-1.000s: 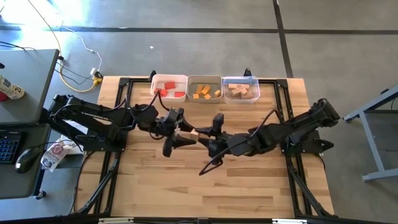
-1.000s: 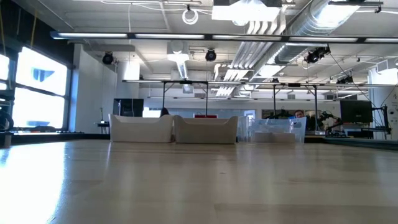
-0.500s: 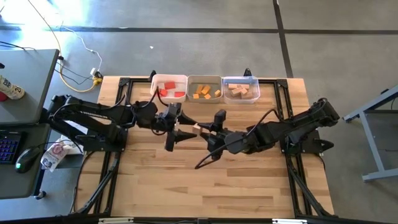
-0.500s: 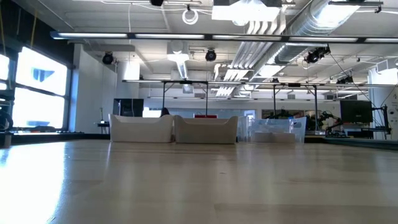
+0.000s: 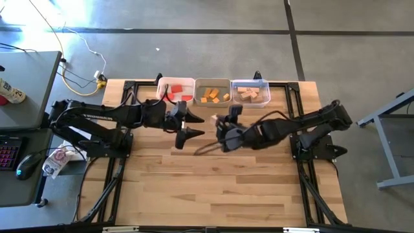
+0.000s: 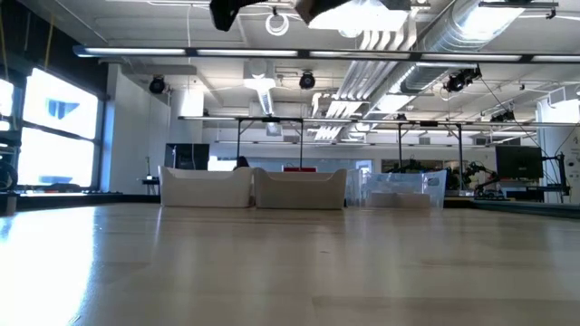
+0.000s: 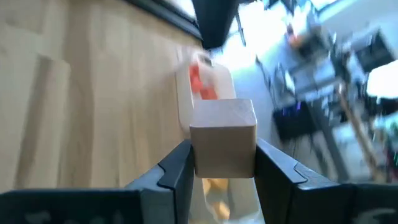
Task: Sort & place blocks by color
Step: Put the brown block into the transparent bin
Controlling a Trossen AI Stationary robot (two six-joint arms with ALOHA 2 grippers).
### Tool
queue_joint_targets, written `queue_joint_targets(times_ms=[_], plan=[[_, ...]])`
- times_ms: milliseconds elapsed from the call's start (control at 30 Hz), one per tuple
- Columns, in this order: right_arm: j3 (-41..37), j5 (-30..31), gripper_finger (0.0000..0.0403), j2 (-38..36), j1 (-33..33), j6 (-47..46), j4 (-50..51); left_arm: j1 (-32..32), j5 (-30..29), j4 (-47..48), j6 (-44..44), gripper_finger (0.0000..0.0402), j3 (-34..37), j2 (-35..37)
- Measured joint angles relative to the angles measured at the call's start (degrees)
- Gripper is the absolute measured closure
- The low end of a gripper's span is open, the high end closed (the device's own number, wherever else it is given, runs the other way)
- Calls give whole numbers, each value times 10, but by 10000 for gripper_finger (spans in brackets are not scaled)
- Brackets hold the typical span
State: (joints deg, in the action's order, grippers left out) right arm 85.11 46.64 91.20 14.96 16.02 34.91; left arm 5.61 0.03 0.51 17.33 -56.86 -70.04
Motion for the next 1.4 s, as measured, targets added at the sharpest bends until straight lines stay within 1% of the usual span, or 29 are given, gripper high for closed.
queue_joint_targets(times_ms=[133, 367, 567, 667, 900, 1000, 1067, 1167, 1400], plan=[[0, -10, 284, 0, -39, -79, 64, 15, 0, 32, 0, 151, 0, 5], [0, -73, 284, 0, -121, -180, 148, 35, 0, 81, -29, 151, 0, 24], [0, -130, 284, 0, -187, -194, 163, 35, 3, 120, -32, 151, 0, 65], [0, -149, 284, 0, -224, -203, 165, 35, 15, 134, -56, 151, 0, 97], [0, -227, 284, 0, -332, -230, 170, 28, 8, 172, -60, 151, 4, 173], [0, -258, 284, 0, -378, -237, 172, 17, 8, 157, -64, 151, 32, 201], [-1, -277, 284, 0, -409, -237, 171, 9, 8, 146, -64, 151, 64, 221], [-14, -307, 284, 0, -454, -243, 169, -1, 7, 104, -53, 151, 123, 252], [-104, -367, 284, 0, -535, -250, 110, -5, 6, 0, -15, 151, 260, 325]])
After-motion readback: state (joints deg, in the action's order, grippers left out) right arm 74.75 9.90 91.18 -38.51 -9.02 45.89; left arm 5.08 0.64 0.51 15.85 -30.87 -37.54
